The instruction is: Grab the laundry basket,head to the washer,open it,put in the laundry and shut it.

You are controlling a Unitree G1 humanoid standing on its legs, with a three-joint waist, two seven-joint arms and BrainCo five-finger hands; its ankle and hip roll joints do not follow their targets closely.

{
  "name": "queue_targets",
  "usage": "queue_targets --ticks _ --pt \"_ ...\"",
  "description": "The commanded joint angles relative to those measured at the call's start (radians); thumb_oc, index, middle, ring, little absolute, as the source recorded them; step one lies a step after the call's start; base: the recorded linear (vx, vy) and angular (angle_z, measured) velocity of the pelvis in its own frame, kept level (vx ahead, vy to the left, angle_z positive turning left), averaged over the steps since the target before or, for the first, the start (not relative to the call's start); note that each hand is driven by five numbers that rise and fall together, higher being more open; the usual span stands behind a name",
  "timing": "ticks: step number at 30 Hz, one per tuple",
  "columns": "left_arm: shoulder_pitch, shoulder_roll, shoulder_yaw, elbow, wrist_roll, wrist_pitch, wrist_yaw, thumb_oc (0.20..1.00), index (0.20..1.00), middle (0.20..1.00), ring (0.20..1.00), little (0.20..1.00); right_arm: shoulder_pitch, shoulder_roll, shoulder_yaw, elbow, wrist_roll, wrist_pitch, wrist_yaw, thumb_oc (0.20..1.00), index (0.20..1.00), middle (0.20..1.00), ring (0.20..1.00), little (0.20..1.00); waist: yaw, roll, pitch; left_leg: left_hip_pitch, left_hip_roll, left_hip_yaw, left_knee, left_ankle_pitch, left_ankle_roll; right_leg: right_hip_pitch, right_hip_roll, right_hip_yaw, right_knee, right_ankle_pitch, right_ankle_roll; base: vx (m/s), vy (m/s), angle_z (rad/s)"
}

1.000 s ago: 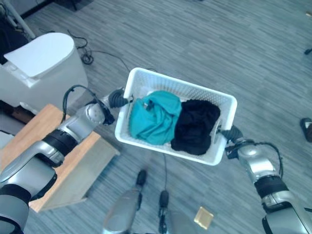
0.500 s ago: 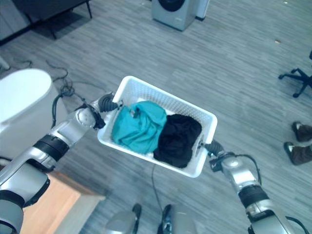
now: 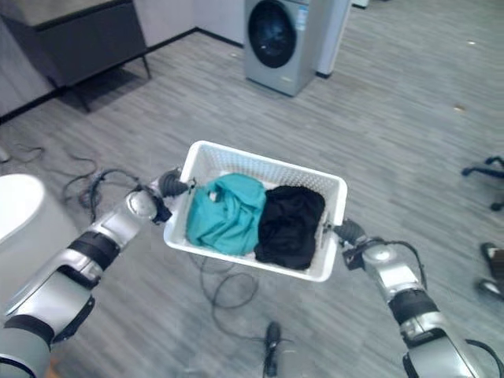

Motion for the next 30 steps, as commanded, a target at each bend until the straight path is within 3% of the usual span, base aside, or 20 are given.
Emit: queue_targets --ticks 1,3,4,5,6,8,11,12,16,18,20,21,22,23,25,27,28,30 --pt "-0.169 0.074 -0.020 0.002 -0.035 -0.022 0.060 0.200 0.200 0.200 0.200 0.200 -0.045 -0.109 -0.080 -0.056 0.093 -0.071 -0.045 0.200 0.200 0.200 0.200 0.200 0.028 -0.016 -0.017 0.005 0.042 0.063 -0.224 0.005 -0.015 0.128 -0.088 -0.005 -0.185 0.001 0.130 0.13 -0.105 -0.05" --pt "-0.200 0.050 -0.025 0.015 -0.042 -0.022 0.067 0.200 0.200 0.200 0.200 0.200 -0.029 -0.126 -0.097 -0.087 0.102 -0.071 -0.047 0.200 0.200 0.200 0.200 0.200 0.039 -0.030 -0.006 -0.072 -0.037 0.062 -0.311 -0.041 -0.016 0.162 -0.089 -0.001 -0.195 -0.016 0.137 0.33 -0.074 0.04" --pt "-0.207 0.027 -0.024 0.013 -0.037 -0.026 0.069 0.200 0.200 0.200 0.200 0.200 0.001 -0.139 -0.119 -0.125 0.111 -0.083 -0.048 0.200 0.200 0.200 0.200 0.200 0.053 -0.026 0.003 -0.117 -0.088 0.080 -0.509 -0.060 -0.036 0.196 -0.076 -0.020 -0.197 -0.042 0.150 0.33 -0.054 0.04" --pt "-0.208 0.026 -0.026 0.014 -0.037 -0.027 0.070 0.200 0.200 0.200 0.200 0.200 0.004 -0.140 -0.122 -0.127 0.110 -0.082 -0.048 0.200 0.200 0.200 0.200 0.200 0.052 -0.033 0.002 -0.111 -0.095 0.082 -0.528 -0.047 -0.035 0.195 -0.084 -0.022 -0.197 -0.041 0.150 0.37 -0.023 0.17" --pt "-0.202 0.022 -0.021 0.008 -0.035 -0.029 0.072 0.200 0.200 0.200 0.200 0.200 0.019 -0.143 -0.135 -0.141 0.109 -0.090 -0.051 0.200 0.200 0.200 0.200 0.200 0.064 -0.021 0.005 -0.116 -0.112 0.093 -0.652 -0.050 -0.044 0.211 -0.070 -0.029 -0.196 -0.059 0.155 0.26 0.015 0.21" --pt "-0.186 0.009 -0.012 -0.003 -0.028 -0.035 0.073 0.200 0.200 0.200 0.200 0.200 0.038 -0.140 -0.144 -0.149 0.103 -0.105 -0.055 0.200 0.200 0.200 0.200 0.200 0.092 -0.005 -0.005 -0.109 -0.157 0.075 -0.898 0.022 -0.054 0.240 -0.046 -0.038 -0.190 -0.092 0.158 0.42 0.008 0.05" --pt "-0.170 0.008 -0.018 -0.017 -0.032 -0.042 0.065 0.200 0.200 0.200 0.200 0.200 0.024 -0.121 -0.134 -0.118 0.100 -0.123 -0.060 0.200 0.200 0.200 0.200 0.200 0.137 0.011 -0.007 -0.155 -0.206 0.030 -1.083 0.056 -0.068 0.299 -0.016 -0.017 -0.155 -0.168 0.150 0.49 0.004 0.07" --pt "-0.166 0.015 -0.026 -0.026 -0.040 -0.043 0.058 0.200 0.200 0.200 0.200 0.200 -0.006 -0.096 -0.110 -0.090 0.093 -0.123 -0.059 0.200 0.200 0.200 0.200 0.200 0.157 0.018 -0.007 -0.195 -0.214 0.020 -1.092 0.066 -0.073 0.329 0.000 0.008 -0.117 -0.213 0.140 0.44 0.027 -0.31" --pt "-0.170 0.024 -0.033 -0.025 -0.042 -0.043 0.057 0.200 0.200 0.200 0.200 0.200 -0.042 -0.062 -0.075 -0.063 0.079 -0.113 -0.058 0.200 0.200 0.200 0.200 0.200 0.171 0.022 -0.038 -0.152 -0.202 0.043 -1.091 0.084 -0.055 0.370 0.007 0.038 -0.079 -0.281 0.138 0.47 0.101 -0.39" --pt "-0.167 0.025 -0.038 -0.027 -0.037 -0.046 0.058 0.200 0.200 0.200 0.200 0.200 -0.039 -0.054 -0.079 -0.066 0.077 -0.115 -0.053 0.200 0.200 0.200 0.200 0.200 0.181 0.005 -0.066 -0.144 -0.214 0.037 -1.038 0.105 -0.044 0.387 -0.012 0.054 -0.044 -0.286 0.150 0.55 0.144 -0.01" --pt "-0.154 0.022 -0.044 -0.027 -0.030 -0.048 0.049 0.200 0.200 0.200 0.200 0.200 -0.031 -0.036 -0.084 -0.048 0.071 -0.120 -0.044 0.200 0.200 0.200 0.200 0.200 0.189 -0.016 -0.088 -0.124 -0.237 0.040 -0.986 0.100 -0.022 0.376 -0.040 0.064 0.078 -0.179 0.203 0.40 0.116 -0.18" --pt "-0.154 0.022 -0.043 -0.027 -0.030 -0.048 0.049 0.200 0.200 0.200 0.200 0.200 -0.031 -0.036 -0.083 -0.048 0.071 -0.120 -0.044 0.200 0.200 0.200 0.200 0.200 0.189 -0.019 -0.089 -0.123 -0.240 0.041 -0.986 0.096 -0.022 0.376 -0.043 0.064 0.079 -0.182 0.204 0.43 0.191 -0.30" --pt "-0.155 0.022 -0.051 -0.027 -0.024 -0.046 0.049 0.200 0.200 0.200 0.200 0.200 -0.034 -0.019 -0.090 -0.039 0.053 -0.116 -0.044 0.200 0.200 0.200 0.200 0.200 0.185 -0.016 -0.089 -0.074 -0.242 0.063 -0.953 0.059 0.010 0.315 -0.075 0.055 0.294 -0.023 0.253 0.44 0.201 -0.29" --pt "-0.154 0.020 -0.054 -0.026 -0.022 -0.046 0.050 0.200 0.200 0.200 0.200 0.200 -0.040 -0.004 -0.087 -0.035 0.052 -0.119 -0.047 0.200 0.200 0.200 0.200 0.200 0.178 -0.009 -0.090 -0.046 -0.240 0.073 -0.945 0.028 0.024 0.294 -0.093 0.038 0.399 0.047 0.269 0.52 0.273 -0.17" --pt "-0.158 0.021 -0.057 -0.031 -0.028 -0.041 0.055 0.200 0.200 0.200 0.200 0.200 -0.054 0.009 -0.088 -0.028 0.039 -0.112 -0.053 0.200 0.200 0.200 0.200 0.200 0.153 0.023 -0.070 0.025 -0.216 0.082 -0.940 -0.004 0.045 0.195 -0.115 -0.012 0.613 0.082 0.275 0.37 0.202 -0.07" --pt "-0.167 0.025 -0.055 -0.029 -0.031 -0.037 0.061 0.200 0.200 0.200 0.200 0.200 -0.056 0.022 -0.096 -0.016 0.033 -0.113 -0.057 0.200 0.200 0.200 0.200 0.200 0.129 0.052 -0.066 0.091 -0.197 0.088 -0.959 -0.029 0.054 0.123 -0.163 -0.077 0.658 0.035 0.263 0.51 0.140 -0.28" --pt "-0.193 0.019 -0.064 -0.022 -0.036 -0.037 0.064 0.200 0.200 0.200 0.200 0.200 -0.062 0.010 -0.099 -0.008 0.039 -0.113 -0.060 0.200 0.200 0.200 0.200 0.200 0.099 0.054 -0.054 0.153 -0.208 0.070 -0.983 -0.052 0.054 0.052 -0.182 -0.102 0.577 -0.042 0.243 0.46 0.066 -0.08" --pt "-0.196 0.015 -0.065 -0.022 -0.037 -0.039 0.065 0.200 0.200 0.200 0.200 0.200 -0.060 -0.001 -0.104 -0.008 0.039 -0.112 -0.059 0.200 0.200 0.200 0.200 0.200 0.083 0.060 -0.053 0.173 -0.204 0.058 -0.985 -0.063 0.047 0.026 -0.171 -0.111 0.510 -0.053 0.235 0.35 0.001 0.14"
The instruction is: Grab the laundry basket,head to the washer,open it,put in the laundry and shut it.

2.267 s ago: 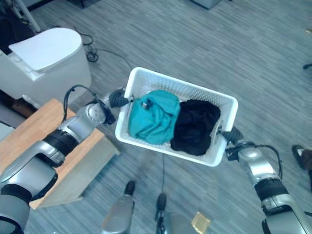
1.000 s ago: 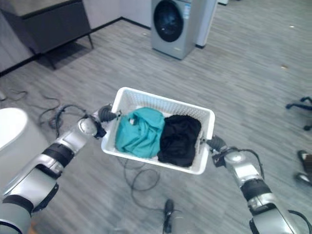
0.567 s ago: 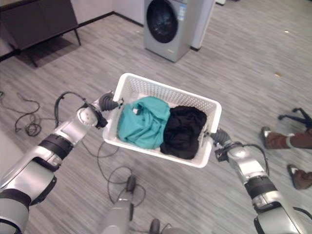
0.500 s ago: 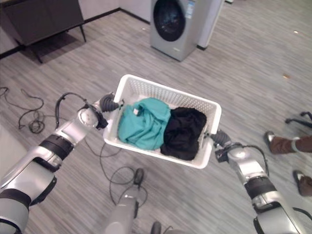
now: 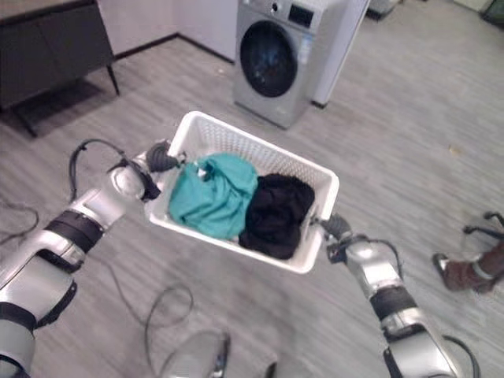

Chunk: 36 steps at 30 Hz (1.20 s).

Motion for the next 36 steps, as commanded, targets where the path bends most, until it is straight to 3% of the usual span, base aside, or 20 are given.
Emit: queue_targets --ticks 1,2,3,6,9,12,13,14,16,17,18,19,20,23,24,27,29,32,34,36 --pt "-0.081 -0.034 0.000 0.014 -0.022 -0.054 0.038 0.200 0.200 0.200 0.200 0.200 -0.091 -0.114 -0.057 -0.003 0.014 -0.091 -0.015 0.200 0.200 0.200 0.200 0.200 -0.016 0.027 -0.102 0.098 0.057 -0.069 -0.284 0.168 -0.072 0.076 0.058 -0.011 -0.404 0.101 0.049 0.55 -0.127 0.54" --pt "-0.084 -0.041 0.001 0.027 -0.015 -0.054 0.036 0.200 0.200 0.200 0.200 0.200 -0.085 -0.130 -0.065 -0.010 0.026 -0.092 -0.014 0.200 0.200 0.200 0.200 0.200 -0.040 0.013 -0.101 0.137 0.056 -0.084 -0.281 0.121 -0.099 0.070 0.049 -0.015 -0.667 0.069 0.044 0.42 -0.127 0.78" --pt "-0.083 -0.042 0.001 0.027 -0.015 -0.055 0.036 0.200 0.200 0.200 0.200 0.200 -0.083 -0.130 -0.065 -0.010 0.026 -0.092 -0.014 0.200 0.200 0.200 0.200 0.200 -0.041 0.018 -0.101 0.141 0.062 -0.086 -0.280 0.116 -0.101 0.082 0.055 -0.020 -0.681 0.071 0.043 0.46 -0.169 0.79" --pt "-0.087 -0.054 0.011 0.039 -0.002 -0.059 0.045 0.200 0.200 0.200 0.200 0.200 -0.068 -0.153 -0.077 -0.023 0.042 -0.090 -0.014 0.200 0.200 0.200 0.200 0.200 -0.067 0.014 -0.102 0.201 0.066 -0.115 -0.282 0.053 -0.123 0.047 0.044 0.031 -0.973 0.160 0.076 0.39 -0.123 0.52" --pt "-0.063 -0.053 0.031 0.043 0.015 -0.069 0.047 0.200 0.200 0.200 0.200 0.200 -0.026 -0.159 -0.115 -0.052 0.040 -0.086 -0.009 0.200 0.200 0.200 0.200 0.200 -0.101 0.033 -0.098 0.285 0.106 -0.119 -0.266 0.000 -0.148 -0.028 0.006 0.013 -1.099 0.223 0.114 0.49 -0.149 0.62" --pt "-0.061 -0.048 0.021 0.043 0.033 -0.073 0.041 0.200 0.200 0.200 0.200 0.200 -0.009 -0.163 -0.127 -0.060 0.038 -0.083 -0.003 0.200 0.200 0.200 0.200 0.200 -0.118 0.029 -0.118 0.328 0.125 -0.123 -0.262 -0.015 -0.164 -0.007 0.009 -0.002 -1.102 0.239 0.115 0.48 -0.202 0.49" --pt "-0.067 -0.050 0.012 0.045 0.039 -0.077 0.038 0.200 0.200 0.200 0.200 0.200 -0.006 -0.177 -0.126 -0.061 0.035 -0.082 0.000 0.200 0.200 0.200 0.200 0.200 -0.138 0.023 -0.145 0.349 0.149 -0.128 -0.226 0.000 -0.180 0.009 0.022 0.036 -1.065 0.276 0.103 0.47 -0.231 0.41" --pt "-0.066 -0.050 0.012 0.045 0.039 -0.077 0.038 0.200 0.200 0.200 0.200 0.200 -0.005 -0.178 -0.126 -0.062 0.035 -0.082 0.000 0.200 0.200 0.200 0.200 0.200 -0.139 0.026 -0.146 0.350 0.152 -0.129 -0.225 -0.002 -0.181 0.009 0.024 0.035 -1.064 0.275 0.102 0.49 -0.250 0.40" --pt "-0.061 -0.044 0.011 0.049 0.031 -0.081 0.033 0.200 0.200 0.200 0.200 0.200 -0.004 -0.197 -0.129 -0.068 0.053 -0.082 -0.004 0.200 0.200 0.200 0.200 0.200 -0.161 0.033 -0.167 0.342 0.191 -0.133 -0.132 0.066 -0.198 0.030 0.069 0.062 -1.025 0.265 0.078 0.36 -0.241 0.28" --pt "-0.064 -0.043 0.007 0.054 0.023 -0.081 0.031 0.200 0.200 0.200 0.200 0.200 -0.018 -0.211 -0.122 -0.063 0.063 -0.087 -0.010 0.200 0.200 0.200 0.200 0.200 -0.168 0.034 -0.165 0.295 0.224 -0.133 0.005 0.158 -0.208 0.044 0.094 0.073 -1.001 0.245 0.051 0.35 -0.339 -0.04" --pt "-0.062 -0.024 0.003 0.044 0.014 -0.073 0.031 0.200 0.200 0.200 0.200 0.200 -0.027 -0.225 -0.122 -0.062 0.071 -0.093 -0.014 0.200 0.200 0.200 0.200 0.200 -0.162 0.018 -0.155 0.218 0.235 -0.134 0.169 0.238 -0.202 0.070 0.101 0.080 -0.987 0.226 0.024 0.32 -0.380 -0.27" --pt "-0.071 -0.010 0.000 0.034 0.002 -0.068 0.032 0.200 0.200 0.200 0.200 0.200 -0.038 -0.228 -0.112 -0.064 0.080 -0.092 -0.022 0.200 0.200 0.200 0.200 0.200 -0.155 0.001 -0.150 0.181 0.243 -0.137 0.284 0.273 -0.179 0.096 0.116 0.089 -0.986 0.207 -0.006 0.36 -0.508 -0.70" --pt "-0.084 0.000 0.004 0.015 -0.021 -0.060 0.030 0.200 0.200 0.200 0.200 0.200 -0.056 -0.239 -0.101 -0.071 0.093 -0.091 -0.029 0.200 0.200 0.200 0.200 0.200 -0.128 -0.022 -0.121 0.060 0.229 -0.176 0.506 0.299 -0.146 0.144 0.149 0.120 -0.978 0.172 -0.057 0.25 -0.373 -1.03" --pt "-0.096 -0.004 0.003 0.005 -0.039 -0.056 0.032 0.200 0.200 0.200 0.200 0.200 -0.053 -0.246 -0.114 -0.101 0.102 -0.093 -0.044 0.200 0.200 0.200 0.200 0.200 -0.114 -0.046 -0.092 -0.048 0.246 -0.162 0.555 0.291 -0.122 0.181 0.162 0.133 -0.975 0.151 -0.076 0.23 -0.238 -0.51" --pt "-0.116 -0.012 -0.009 0.007 -0.050 -0.049 0.031 0.200 0.200 0.200 0.200 0.200 -0.052 -0.254 -0.120 -0.110 0.115 -0.092 -0.051 0.200 0.200 0.200 0.200 0.200 -0.103 -0.045 -0.076 -0.100 0.241 -0.159 0.536 0.237 -0.113 0.204 0.167 0.134 -0.974 0.134 -0.073 0.26 -0.108 -0.52" --pt "-0.124 -0.030 -0.002 -0.008 -0.047 -0.053 0.031 0.200 0.200 0.200 0.200 0.200 0.000 -0.271 -0.149 -0.169 0.094 -0.087 -0.045 0.200 0.200 0.200 0.200 0.200 -0.072 -0.050 -0.066 -0.177 0.152 -0.111 0.281 0.197 -0.137 0.259 0.172 0.138 -0.980 0.098 -0.057 0.36 0.023 -0.59" --pt "-0.121 -0.047 0.004 -0.022 -0.032 -0.058 0.033 0.200 0.200 0.200 0.200 0.200 0.029 -0.283 -0.168 -0.197 0.077 -0.096 -0.041 0.200 0.200 0.200 0.200 0.200 -0.057 -0.037 -0.074 -0.172 0.133 -0.067 -0.015 0.225 -0.163 0.298 0.185 0.121 -0.984 0.064 -0.046 0.43 0.079 -0.19" --pt "-0.119 -0.070 0.002 -0.018 -0.023 -0.066 0.038 0.200 0.200 0.200 0.200 0.200 0.030 -0.282 -0.172 -0.177 0.058 -0.119 -0.049 0.200 0.200 0.200 0.200 0.200 -0.019 -0.013 -0.080 -0.188 0.078 -0.086 -0.238 0.281 -0.174 0.355 0.208 0.136 -0.979 0.009 -0.044 0.41 0.074 -0.26" --pt "-0.141 -0.075 -0.026 -0.002 -0.026 -0.073 0.036 0.200 0.200 0.200 0.200 0.200 -0.011 -0.263 -0.146 -0.127 0.052 -0.117 -0.047 0.200 0.200 0.200 0.200 0.200 -0.002 0.003 -0.118 -0.160 0.052 -0.137 -0.255 0.299 -0.166 0.404 0.218 0.183 -0.902 -0.067 -0.041 0.76 0.199 -0.62" --pt "-0.127 -0.062 -0.017 0.006 -0.028 -0.072 0.041 0.200 0.200 0.200 0.200 0.200 -0.026 -0.221 -0.133 -0.119 0.038 -0.113 -0.037 0.200 0.200 0.200 0.200 0.200 0.020 -0.001 -0.143 -0.101 0.038 -0.138 -0.227 0.279 -0.130 0.348 0.199 0.188 -0.674 0.002 0.014 0.64 0.240 -0.70"
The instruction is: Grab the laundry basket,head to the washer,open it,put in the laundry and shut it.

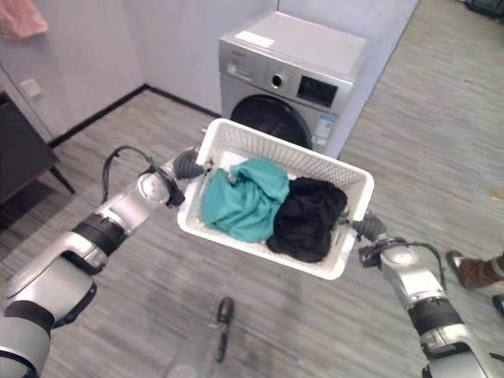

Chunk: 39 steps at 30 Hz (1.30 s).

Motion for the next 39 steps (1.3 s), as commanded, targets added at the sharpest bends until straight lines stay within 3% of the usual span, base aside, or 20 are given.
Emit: queue_targets --ticks 1,2,3,7,9,12,13,14,15,19,24,26,27,28,29,31,33,35,36,39 --pt "-0.108 0.027 0.045 -0.006 0.001 -0.075 0.041 0.200 0.200 0.200 0.200 0.200 -0.084 -0.031 -0.082 -0.018 -0.017 -0.090 -0.008 0.200 0.200 0.200 0.200 0.200 0.061 0.016 -0.101 0.157 0.064 -0.012 -0.096 0.004 0.027 -0.208 0.034 -0.048 0.173 0.208 0.073 0.30 0.156 -0.77" --pt "-0.103 0.034 0.050 -0.015 -0.001 -0.073 0.043 0.200 0.200 0.200 0.200 0.200 -0.089 -0.023 -0.083 -0.019 -0.022 -0.085 -0.006 0.200 0.200 0.200 0.200 0.200 0.059 0.030 -0.099 0.185 0.077 -0.008 -0.103 -0.003 0.037 -0.243 0.029 -0.064 0.264 0.240 0.081 0.37 0.218 -0.58" --pt "-0.086 0.047 0.055 -0.034 -0.006 -0.073 0.048 0.200 0.200 0.200 0.200 0.200 -0.112 -0.004 -0.071 0.017 -0.037 -0.087 -0.013 0.200 0.200 0.200 0.200 0.200 0.049 0.047 -0.085 0.241 0.077 0.001 -0.109 -0.031 0.065 -0.308 0.004 -0.104 0.447 0.272 0.093 0.33 0.203 -0.35" --pt "-0.079 0.063 0.069 -0.040 -0.023 -0.068 0.051 0.200 0.200 0.200 0.200 0.200 -0.136 0.003 -0.065 0.077 -0.039 -0.079 -0.013 0.200 0.200 0.200 0.200 0.200 0.046 0.064 -0.091 0.304 0.082 0.003 -0.145 -0.048 0.076 -0.385 -0.066 -0.167 0.473 0.239 0.079 0.23 0.080 0.03" --pt "-0.084 0.067 0.072 -0.044 -0.032 -0.069 0.052 0.200 0.200 0.200 0.200 0.200 -0.159 -0.015 -0.063 0.106 -0.036 -0.076 -0.015 0.200 0.200 0.200 0.200 0.200 0.036 0.063 -0.091 0.329 0.082 -0.007 -0.160 -0.061 0.072 -0.397 -0.092 -0.187 0.370 0.217 0.068 0.24 -0.025 0.08" --pt "-0.103 0.046 0.066 -0.044 -0.052 -0.080 0.058 0.200 0.200 0.200 0.200 0.200 -0.212 -0.060 -0.046 0.143 -0.024 -0.075 -0.021 0.200 0.200 0.200 0.200 0.200 0.028 0.055 -0.093 0.345 0.088 -0.020 -0.160 -0.096 0.048 -0.404 -0.118 -0.180 0.099 0.177 0.061 0.23 -0.142 0.19" --pt "-0.106 0.038 0.067 -0.046 -0.056 -0.087 0.060 0.200 0.200 0.200 0.200 0.200 -0.236 -0.083 -0.045 0.159 -0.021 -0.072 -0.022 0.200 0.200 0.200 0.200 0.200 0.019 0.054 -0.093 0.356 0.091 -0.033 -0.160 -0.120 0.036 -0.396 -0.134 -0.154 -0.064 0.208 0.076 0.28 -0.209 0.27" --pt "-0.108 0.033 0.069 -0.048 -0.057 -0.090 0.064 0.200 0.200 0.200 0.200 0.200 -0.243 -0.087 -0.044 0.167 -0.018 -0.073 -0.023 0.200 0.200 0.200 0.200 0.200 0.017 0.055 -0.093 0.365 0.094 -0.036 -0.161 -0.132 0.034 -0.395 -0.145 -0.143 -0.125 0.237 0.084 0.21 -0.144 0.36" --pt "-0.108 0.033 0.070 -0.048 -0.057 -0.090 0.064 0.200 0.200 0.200 0.200 0.200 -0.244 -0.088 -0.043 0.168 -0.018 -0.074 -0.023 0.200 0.200 0.200 0.200 0.200 0.018 0.058 -0.092 0.367 0.097 -0.035 -0.161 -0.134 0.034 -0.388 -0.142 -0.144 -0.135 0.242 0.084 0.20 -0.151 0.30" --pt "-0.116 0.038 0.064 -0.065 -0.042 -0.105 0.068 0.200 0.200 0.200 0.200 0.200 -0.263 -0.087 -0.037 0.183 -0.017 -0.067 -0.015 0.200 0.200 0.200 0.200 0.200 0.006 0.039 -0.086 0.420 0.124 -0.050 -0.121 -0.212 0.009 -0.429 -0.212 -0.144 -0.321 0.369 0.127 0.33 -0.291 0.23" --pt "-0.168 0.065 0.045 -0.069 -0.051 -0.120 0.067 0.200 0.200 0.200 0.200 0.200 -0.272 -0.142 -0.038 0.130 -0.011 -0.067 -0.012 0.200 0.200 0.200 0.200 0.200 -0.020 0.011 -0.123 0.458 0.173 -0.073 -0.103 -0.226 -0.030 -0.392 -0.169 -0.106 -0.315 0.373 0.126 0.25 -0.260 0.02" --pt "-0.166 0.090 0.057 -0.105 -0.063 -0.130 0.068 0.200 0.200 0.200 0.200 0.200 -0.277 -0.185 -0.048 0.072 0.001 -0.088 -0.025 0.200 0.200 0.200 0.200 0.200 -0.036 0.009 -0.132 0.431 0.242 -0.069 0.032 -0.133 -0.074 -0.370 -0.123 -0.127 -0.287 0.333 0.098 0.19 -0.309 0.55" --pt "-0.165 0.091 0.058 -0.106 -0.063 -0.129 0.067 0.200 0.200 0.200 0.200 0.200 -0.278 -0.185 -0.047 0.073 0.001 -0.088 -0.025 0.200 0.200 0.200 0.200 0.200 -0.040 0.011 -0.133 0.424 0.243 -0.072 0.041 -0.137 -0.075 -0.371 -0.122 -0.130 -0.287 0.333 0.097 0.03 -0.307 0.24" --pt "-0.185 0.117 0.050 -0.149 -0.077 -0.123 0.064 0.200 0.200 0.200 0.200 0.200 -0.293 -0.216 -0.038 0.057 0.002 -0.092 -0.042 0.200 0.200 0.200 0.200 0.200 -0.028 -0.015 -0.109 0.295 0.235 -0.087 0.283 -0.050 -0.051 -0.341 -0.104 -0.130 -0.290 0.319 0.054 0.01 -0.207 -0.06" --pt "-0.186 0.118 0.049 -0.150 -0.078 -0.122 0.064 0.200 0.200 0.200 0.200 0.200 -0.293 -0.215 -0.039 0.057 0.001 -0.092 -0.042 0.200 0.200 0.200 0.200 0.200 -0.030 -0.009 -0.110 0.289 0.240 -0.091 0.299 -0.065 -0.050 -0.338 -0.098 -0.132 -0.289 0.313 0.057 0.01 -0.328 -0.03" --pt "-0.196 0.117 0.048 -0.163 -0.087 -0.114 0.059 0.200 0.200 0.200 0.200 0.200 -0.294 -0.228 -0.041 0.051 0.008 -0.090 -0.049 0.200 0.200 0.200 0.200 0.200 -0.021 -0.029 -0.074 0.196 0.248 -0.080 0.449 -0.029 -0.024 -0.305 -0.070 -0.123 -0.299 0.292 0.021 -0.04 -0.204 -0.17" --pt "-0.222 0.085 0.032 -0.159 -0.093 -0.112 0.063 0.200 0.200 0.200 0.200 0.200 -0.315 -0.231 -0.033 0.057 0.026 -0.092 -0.057 0.200 0.200 0.200 0.200 0.200 -0.012 -0.042 -0.051 0.145 0.264 -0.029 0.393 -0.045 -0.021 -0.284 -0.071 -0.142 -0.300 0.274 0.020 0.00 -0.090 -0.15" --pt "-0.235 0.055 0.030 -0.172 -0.097 -0.117 0.065 0.200 0.200 0.200 0.200 0.200 -0.328 -0.228 -0.021 0.062 0.021 -0.093 -0.056 0.200 0.200 0.200 0.200 0.200 0.002 -0.042 -0.049 0.138 0.274 -0.026 0.248 -0.067 -0.041 -0.275 -0.078 -0.147 -0.296 0.262 0.032 0.13 0.108 -0.05" --pt "-0.246 0.028 0.019 -0.170 -0.094 -0.121 0.067 0.200 0.200 0.200 0.200 0.200 -0.344 -0.221 -0.002 0.070 0.004 -0.098 -0.055 0.200 0.200 0.200 0.200 0.200 0.018 -0.029 -0.050 0.160 0.278 -0.051 0.049 -0.051 -0.070 -0.267 -0.077 -0.144 -0.274 0.229 0.040 0.15 0.139 -0.09" --pt "-0.247 0.004 0.006 -0.154 -0.093 -0.127 0.067 0.200 0.200 0.200 0.200 0.200 -0.350 -0.210 0.001 0.082 -0.003 -0.095 -0.052 0.200 0.200 0.200 0.200 0.200 0.021 -0.018 -0.055 0.177 0.291 -0.062 0.012 -0.038 -0.092 -0.260 -0.081 -0.147 -0.230 0.192 0.038 0.12 0.136 -0.30"
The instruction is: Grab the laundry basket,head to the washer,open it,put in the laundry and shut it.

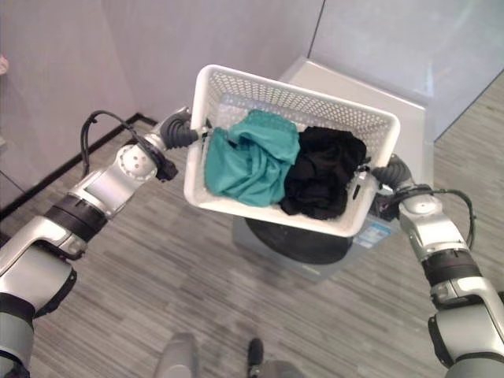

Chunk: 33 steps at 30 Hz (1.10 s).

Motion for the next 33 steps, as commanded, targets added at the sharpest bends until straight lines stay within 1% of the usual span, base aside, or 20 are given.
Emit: queue_targets --ticks 1,2,3,7,12,13,15,18,20,21,22,23,24,25,26,27,29,30,32,33 --pt "-0.175 -0.090 -0.047 0.032 -0.006 -0.081 0.029 0.200 0.200 0.200 0.200 0.200 -0.077 -0.043 -0.015 -0.022 -0.009 -0.070 -0.028 0.200 0.200 0.200 0.200 0.200 0.049 -0.010 -0.106 0.091 -0.033 0.031 -0.007 0.086 0.065 -0.090 -0.095 -0.024 0.150 -0.107 0.081 0.08 0.123 -0.41" --pt "-0.175 -0.091 -0.047 0.033 -0.006 -0.082 0.029 0.200 0.200 0.200 0.200 0.200 -0.077 -0.043 -0.016 -0.022 -0.009 -0.070 -0.028 0.200 0.200 0.200 0.200 0.200 0.050 -0.011 -0.106 0.092 -0.033 0.032 -0.008 0.086 0.065 -0.090 -0.096 -0.022 0.150 -0.108 0.081 0.16 0.203 -0.29" --pt "-0.163 -0.095 -0.048 0.041 0.004 -0.084 0.030 0.200 0.200 0.200 0.200 0.200 -0.063 -0.002 -0.011 -0.030 -0.021 -0.069 -0.023 0.200 0.200 0.200 0.200 0.200 0.063 0.002 -0.127 0.135 -0.049 0.024 -0.045 0.067 0.067 -0.082 -0.110 -0.016 0.148 -0.109 0.090 0.11 0.111 -0.10" --pt "-0.152 -0.079 -0.044 0.037 0.006 -0.081 0.030 0.200 0.200 0.200 0.200 0.200 -0.057 0.017 -0.006 -0.019 -0.023 -0.067 -0.023 0.200 0.200 0.200 0.200 0.200 0.075 0.012 -0.137 0.175 -0.053 0.037 -0.070 0.055 0.073 -0.078 -0.118 -0.002 0.139 -0.104 0.097 0.08 0.070 -0.06" --pt "-0.144 -0.061 -0.051 0.059 -0.007 -0.079 0.028 0.200 0.200 0.200 0.200 0.200 -0.069 0.015 0.009 0.049 -0.005 -0.059 -0.020 0.200 0.200 0.200 0.200 0.200 0.071 0.030 -0.146 0.213 -0.034 0.040 -0.116 0.065 0.072 -0.084 -0.104 0.020 0.140 -0.115 0.095 0.05 -0.061 -0.10" --pt "-0.146 -0.054 -0.061 0.073 -0.013 -0.079 0.025 0.200 0.200 0.200 0.200 0.200 -0.077 0.006 0.014 0.080 0.006 -0.057 -0.019 0.200 0.200 0.200 0.200 0.200 0.064 0.035 -0.145 0.217 -0.011 0.041 -0.132 0.088 0.062 -0.088 -0.087 0.025 0.143 -0.127 0.088 0.04 -0.158 -0.11" --pt "-0.150 -0.052 -0.067 0.080 -0.016 -0.077 0.025 0.200 0.200 0.200 0.200 0.200 -0.083 -0.004 0.020 0.095 0.010 -0.058 -0.019 0.200 0.200 0.200 0.200 0.200 0.060 0.035 -0.144 0.213 0.001 0.043 -0.136 0.099 0.058 -0.089 -0.077 0.023 0.144 -0.131 0.082 0.03 -0.149 -0.08" --pt "-0.200 -0.025 -0.096 0.106 -0.014 -0.074 0.018 0.200 0.200 0.200 0.200 0.200 -0.113 -0.062 0.046 0.151 0.021 -0.057 -0.010 0.200 0.200 0.200 0.200 0.200 0.052 0.033 -0.129 0.168 0.052 0.050 -0.072 0.209 0.046 -0.060 -0.028 0.009 0.097 -0.140 0.049 0.05 -0.306 -0.05" --pt "-0.226 -0.010 -0.116 0.125 -0.009 -0.066 0.014 0.200 0.200 0.200 0.200 0.200 -0.106 -0.087 0.052 0.169 0.018 -0.057 -0.007 0.200 0.200 0.200 0.200 0.200 0.053 0.013 -0.099 0.093 0.056 0.035 0.071 0.292 0.072 -0.041 -0.012 0.012 0.082 -0.127 0.024 0.00 -0.337 -0.01" --pt "-0.245 0.000 -0.125 0.131 -0.010 -0.059 0.013 0.200 0.200 0.200 0.200 0.200 -0.104 -0.105 0.056 0.172 0.018 -0.052 -0.007 0.200 0.200 0.200 0.200 0.200 0.055 -0.005 -0.082 0.042 0.048 0.041 0.157 0.316 0.094 -0.029 -0.007 0.018 0.077 -0.123 0.007 -0.02 -0.217 -0.04" --pt "-0.249 0.000 -0.128 0.131 -0.011 -0.059 0.013 0.200 0.200 0.200 0.200 0.200 -0.105 -0.105 0.054 0.172 0.018 -0.052 -0.007 0.200 0.200 0.200 0.200 0.200 0.053 -0.005 -0.081 0.029 0.046 0.034 0.174 0.310 0.095 -0.031 -0.007 0.016 0.076 -0.122 0.007 0.05 -0.403 0.00" --pt "-0.251 0.018 -0.136 0.160 -0.012 -0.048 0.004 0.200 0.200 0.200 0.200 0.200 -0.098 -0.129 0.053 0.188 0.013 -0.038 0.005 0.200 0.200 0.200 0.200 0.200 0.045 -0.022 -0.057 -0.094 0.023 0.077 0.358 0.301 0.117 -0.009 0.011 0.006 0.069 -0.117 -0.017 0.05 -0.254 0.23" --pt "-0.252 0.018 -0.136 0.161 -0.013 -0.049 0.004 0.200 0.200 0.200 0.200 0.200 -0.099 -0.129 0.054 0.190 0.013 -0.039 0.005 0.200 0.200 0.200 0.200 0.200 0.044 -0.021 -0.057 -0.098 0.023 0.076 0.364 0.298 0.118 -0.009 0.010 0.005 0.068 -0.118 -0.016 0.11 -0.270 0.32" --pt "-0.247 0.023 -0.134 0.164 -0.016 -0.047 0.004 0.200 0.200 0.200 0.200 0.200 -0.111 -0.135 0.065 0.198 0.006 -0.032 0.008 0.200 0.200 0.200 0.200 0.200 0.052 -0.014 -0.056 -0.123 -0.020 0.086 0.369 0.267 0.119 -0.002 0.012 0.002 0.066 -0.122 -0.015 0.12 0.011 0.19" --pt "-0.238 0.034 -0.127 0.174 -0.012 -0.049 0.001 0.200 0.200 0.200 0.200 0.200 -0.123 -0.137 0.082 0.217 -0.005 -0.025 0.019 0.200 0.200 0.200 0.200 0.200 0.066 -0.007 -0.060 -0.142 -0.082 0.083 0.347 0.238 0.115 0.008 0.014 0.002 0.064 -0.129 -0.011 0.27 0.006 0.06" --pt "-0.234 0.051 -0.128 0.187 -0.005 -0.049 -0.006 0.200 0.200 0.200 0.200 0.200 -0.160 -0.133 0.112 0.257 -0.015 -0.024 0.031 0.200 0.200 0.200 0.200 0.200 0.087 0.003 -0.070 -0.143 -0.138 0.081 0.248 0.222 0.101 0.022 0.022 0.004 0.063 -0.146 0.000 0.31 0.018 0.10" --pt "-0.221 0.054 -0.128 0.199 -0.002 -0.048 -0.011 0.200 0.200 0.200 0.200 0.200 -0.191 -0.118 0.139 0.313 -0.012 -0.026 0.037 0.200 0.200 0.200 0.200 0.200 0.114 0.023 -0.078 -0.142 -0.175 0.086 0.093 0.221 0.091 0.037 0.040 0.002 0.067 -0.167 0.005 0.28 0.011 -0.05" --pt "-0.219 0.055 -0.126 0.199 -0.002 -0.049 -0.011 0.200 0.200 0.200 0.200 0.200 -0.195 -0.118 0.143 0.316 -0.011 -0.027 0.038 0.200 0.200 0.200 0.200 0.200 0.114 0.020 -0.076 -0.134 -0.177 0.089 0.082 0.225 0.091 0.039 0.036 0.003 0.068 -0.169 0.005 0.22 -0.001 -0.93" --pt "-0.203 0.054 -0.118 0.211 -0.008 -0.050 -0.019 0.200 0.200 0.200 0.200 0.200 -0.238 -0.086 0.179 0.376 -0.014 -0.034 0.038 0.200 0.200 0.200 0.200 0.200 0.147 0.043 -0.085 -0.145 -0.240 0.064 -0.080 0.236 0.090 0.075 0.071 0.008 0.076 -0.203 0.006 0.40 -0.012 -0.73" --pt "-0.197 0.057 -0.116 0.206 -0.013 -0.052 -0.020 0.200 0.200 0.200 0.200 0.200 -0.245 -0.078 0.187 0.390 -0.016 -0.035 0.042 0.200 0.200 0.200 0.200 0.200 0.151 0.044 -0.088 -0.152 -0.252 0.069 -0.095 0.240 0.092 0.081 0.073 0.009 0.080 -0.216 0.007 0.44 -0.006 0.19"
